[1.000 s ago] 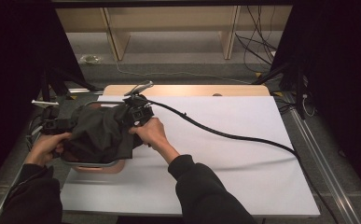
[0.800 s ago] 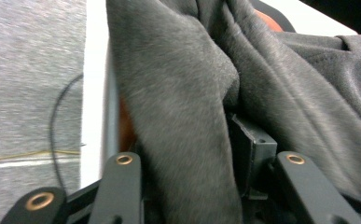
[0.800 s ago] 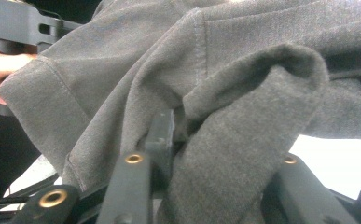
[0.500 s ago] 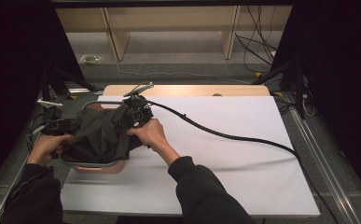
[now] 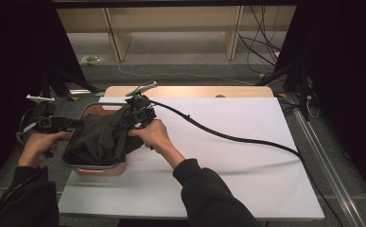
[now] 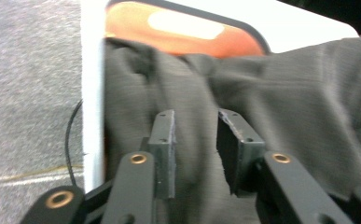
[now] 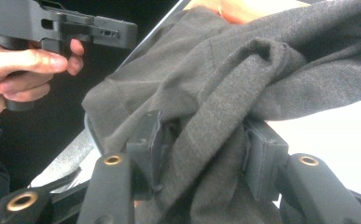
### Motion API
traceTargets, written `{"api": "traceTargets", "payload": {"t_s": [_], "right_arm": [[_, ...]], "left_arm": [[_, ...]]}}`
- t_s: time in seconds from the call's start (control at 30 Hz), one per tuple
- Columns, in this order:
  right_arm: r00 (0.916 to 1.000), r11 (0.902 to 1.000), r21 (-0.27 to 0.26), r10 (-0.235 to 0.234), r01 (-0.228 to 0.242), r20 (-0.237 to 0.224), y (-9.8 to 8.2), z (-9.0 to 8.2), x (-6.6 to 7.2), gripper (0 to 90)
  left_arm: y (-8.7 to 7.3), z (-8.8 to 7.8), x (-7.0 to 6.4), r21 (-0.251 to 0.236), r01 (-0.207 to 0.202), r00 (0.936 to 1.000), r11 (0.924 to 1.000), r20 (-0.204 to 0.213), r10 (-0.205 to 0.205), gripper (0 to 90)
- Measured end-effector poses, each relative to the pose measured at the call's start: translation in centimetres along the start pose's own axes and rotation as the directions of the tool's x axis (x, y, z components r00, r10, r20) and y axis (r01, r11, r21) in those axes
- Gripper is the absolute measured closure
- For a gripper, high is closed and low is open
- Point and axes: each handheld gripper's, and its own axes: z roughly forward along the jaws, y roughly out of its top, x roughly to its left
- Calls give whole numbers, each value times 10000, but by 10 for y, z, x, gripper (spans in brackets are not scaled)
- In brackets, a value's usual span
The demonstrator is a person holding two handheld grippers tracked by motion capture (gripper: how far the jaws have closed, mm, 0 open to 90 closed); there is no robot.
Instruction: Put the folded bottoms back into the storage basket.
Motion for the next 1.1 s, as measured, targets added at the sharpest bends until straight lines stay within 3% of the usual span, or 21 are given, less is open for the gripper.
{"api": "traceTargets", "payload": {"t_s": [0.07, 0.17, 0.27, 0.37, 0.47, 0.57, 0.73, 0.9, 1.03, 1.1], "right_arm": [[10000, 10000, -21, 24, -24, -37, 0, 0, 1, 532], [9999, 10000, -21, 12, -12, -114, -1, -2, 2, 520], [9996, 10000, -42, 1, -2, -285, -1, -3, 4, 522], [9990, 10000, -7, 63, -63, -453, -1, -2, 4, 524], [9988, 10000, 65, 33, -30, -491, -3, 0, 4, 526], [9989, 10000, 92, -24, 28, -462, -4, -1, 5, 527], [9992, 9999, 83, -117, 120, -371, -4, -4, 3, 521], [9996, 10000, 43, -75, 76, -290, -4, -6, 0, 529], [9998, 9999, 58, -116, 117, -169, -4, -6, 0, 569], [9998, 9999, 55, -113, 114, -172, -4, -6, 0, 580]], "left_arm": [[-3, 13, -6, 419, -200, 9996, 9989, 218, 191, 712], [-10, 37, -5, 964, -178, 9994, 9952, -261, 205, 717], [-20, 58, 2, 1519, -18, 9991, 9884, -419, 83, 733], [-28, 74, 2, 1735, 20, 9976, 9848, -682, 99, 735], [-24, 68, -3, 1548, -95, 9966, 9879, -793, 220, 710], [-17, 54, -10, 1161, -125, 9981, 9932, -580, 193, 655], [-8, 35, -27, 770, -367, 9993, 9964, 88, 361, 601], [-3, 21, -41, 703, -581, 9947, 9958, 884, 518, 498], [-5, 23, -52, 862, -879, 9875, 9924, 1388, 754, 463], [-7, 33, -56, 1022, -972, 9885, 9900, 1254, 841, 465]]}}
